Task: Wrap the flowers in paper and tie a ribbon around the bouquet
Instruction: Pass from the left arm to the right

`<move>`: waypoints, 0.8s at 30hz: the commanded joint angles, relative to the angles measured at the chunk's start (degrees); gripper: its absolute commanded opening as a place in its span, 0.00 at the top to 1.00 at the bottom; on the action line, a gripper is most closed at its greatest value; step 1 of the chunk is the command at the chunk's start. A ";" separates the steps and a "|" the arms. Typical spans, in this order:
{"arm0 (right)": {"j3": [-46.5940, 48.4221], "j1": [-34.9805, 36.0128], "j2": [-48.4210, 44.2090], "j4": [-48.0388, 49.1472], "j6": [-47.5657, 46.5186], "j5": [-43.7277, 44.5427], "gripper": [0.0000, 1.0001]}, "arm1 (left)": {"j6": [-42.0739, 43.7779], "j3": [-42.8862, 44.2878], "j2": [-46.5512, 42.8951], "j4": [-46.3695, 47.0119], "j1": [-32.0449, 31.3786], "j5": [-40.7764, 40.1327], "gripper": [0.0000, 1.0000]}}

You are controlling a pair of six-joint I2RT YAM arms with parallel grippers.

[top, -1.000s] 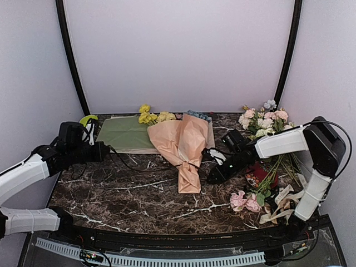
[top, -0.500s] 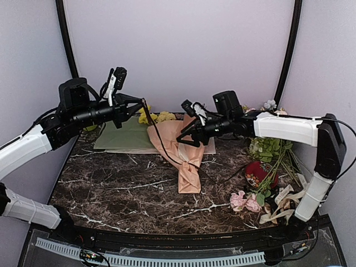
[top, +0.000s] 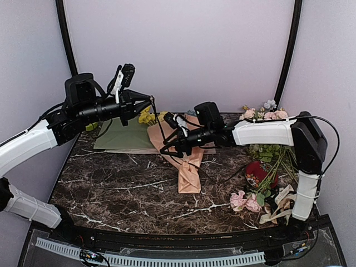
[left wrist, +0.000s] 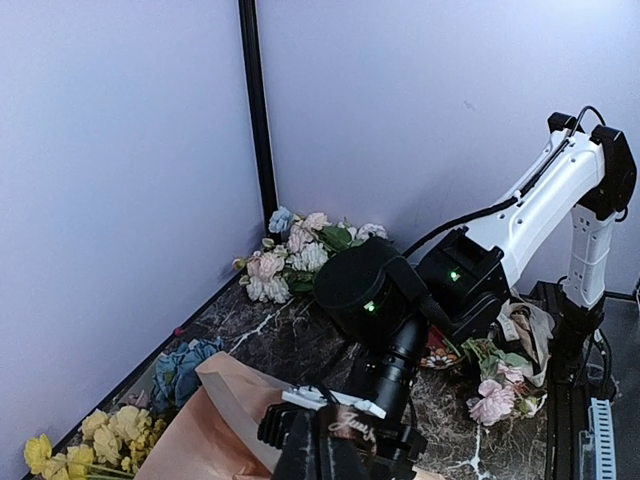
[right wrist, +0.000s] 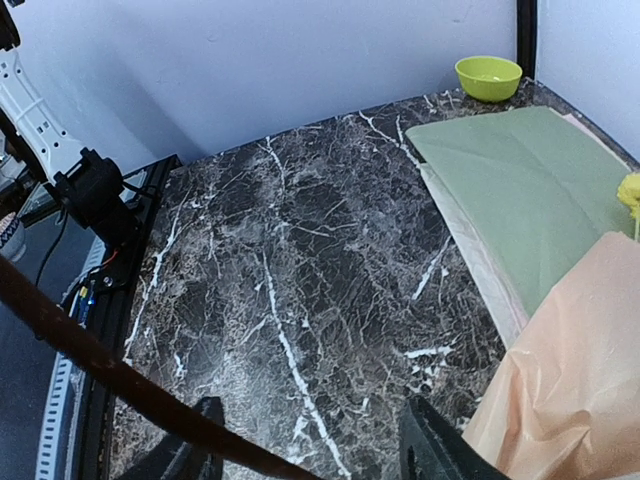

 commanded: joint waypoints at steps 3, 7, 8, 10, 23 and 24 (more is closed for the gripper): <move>-0.60 0.15 1.66 5.02 2.53 2.26 0.78 | 1.51 1.96 -0.48 1.03 -0.09 0.27 1.00; -2.86 -0.75 -0.65 5.57 2.95 2.78 0.94 | 2.02 1.46 -1.39 -1.65 -0.13 -5.10 1.00; -3.65 -1.06 -1.35 5.87 3.28 3.03 0.96 | 1.83 0.72 -1.81 -2.61 -0.08 -7.16 1.00; -4.72 -1.53 -2.58 5.35 3.57 4.07 0.99 | 1.16 -2.09 -2.95 -4.54 -0.10 -12.60 1.00; -8.48 -1.79 -7.45 -0.81 7.61 8.22 1.00 | -5.12 -30.24 5.16 0.81 -11.75 -34.39 0.49; -8.62 -1.77 -7.34 -0.83 8.00 8.09 1.00 | -3.96 -30.15 6.29 2.15 -12.86 -33.88 0.44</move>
